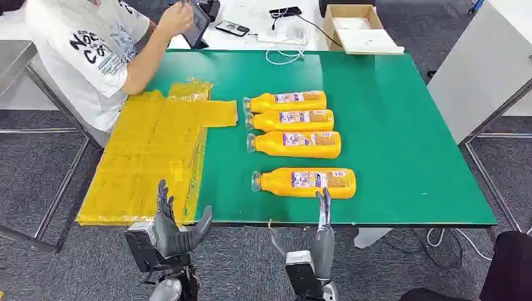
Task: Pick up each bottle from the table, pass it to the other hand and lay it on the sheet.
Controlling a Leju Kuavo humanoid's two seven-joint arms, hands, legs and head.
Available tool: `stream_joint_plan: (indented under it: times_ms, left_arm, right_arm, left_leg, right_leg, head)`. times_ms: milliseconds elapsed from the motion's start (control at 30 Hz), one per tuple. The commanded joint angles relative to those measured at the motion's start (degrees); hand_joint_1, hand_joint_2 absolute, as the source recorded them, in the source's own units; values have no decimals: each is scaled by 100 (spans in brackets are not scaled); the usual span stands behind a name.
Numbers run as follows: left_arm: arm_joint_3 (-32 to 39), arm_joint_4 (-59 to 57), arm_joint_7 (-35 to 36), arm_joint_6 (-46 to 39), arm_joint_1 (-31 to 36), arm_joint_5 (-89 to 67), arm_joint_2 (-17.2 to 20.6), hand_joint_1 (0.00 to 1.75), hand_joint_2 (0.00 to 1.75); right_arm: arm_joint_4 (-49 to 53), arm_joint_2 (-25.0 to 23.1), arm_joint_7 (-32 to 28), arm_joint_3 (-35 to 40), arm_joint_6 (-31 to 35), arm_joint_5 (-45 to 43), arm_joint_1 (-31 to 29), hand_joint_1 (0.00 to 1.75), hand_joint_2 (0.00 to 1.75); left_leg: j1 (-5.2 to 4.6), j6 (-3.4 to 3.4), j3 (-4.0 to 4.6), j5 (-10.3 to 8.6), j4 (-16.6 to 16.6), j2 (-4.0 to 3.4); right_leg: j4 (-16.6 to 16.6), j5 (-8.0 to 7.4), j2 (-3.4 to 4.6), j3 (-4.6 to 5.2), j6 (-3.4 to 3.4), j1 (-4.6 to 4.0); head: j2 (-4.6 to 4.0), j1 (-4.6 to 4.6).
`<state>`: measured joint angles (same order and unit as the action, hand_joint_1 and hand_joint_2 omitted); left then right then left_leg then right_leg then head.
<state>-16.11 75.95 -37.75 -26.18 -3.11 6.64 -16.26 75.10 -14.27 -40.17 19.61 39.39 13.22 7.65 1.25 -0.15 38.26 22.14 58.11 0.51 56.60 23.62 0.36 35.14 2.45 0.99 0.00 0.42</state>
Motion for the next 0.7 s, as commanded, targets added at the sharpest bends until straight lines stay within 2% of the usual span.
stream_joint_plan:
  times_ms: [33,567,633,700]
  left_arm:
    - [-185,-293,24,27,-26,2,1,0,175]
    - [-204,-335,33,38,5,-23,-1,0,175]
    - [-195,-351,31,32,25,-35,3,0,175]
    - [-197,-377,15,36,64,-88,31,0,175]
  right_arm:
    - [-283,-22,17,136,61,-28,-102,0,175]
    - [-326,7,17,87,61,2,-126,0,175]
    - [-299,10,17,-10,61,147,-133,0,175]
    - [-264,55,17,-72,61,453,-168,0,175]
  left_leg:
    - [-3,7,-40,16,-5,-9]
    - [-3,6,-30,10,-6,-6]
    - [-4,8,-45,16,-7,-8]
    - [-3,5,-20,6,-6,-3]
  right_leg:
    - [-7,13,2,-39,-10,-1]
    - [-7,8,0,-28,-8,0]
    - [-9,13,1,-43,-10,0]
    - [-6,5,-2,-19,-6,1]
  head:
    - [0,0]
    - [0,0]
    - [0,0]
    - [0,0]
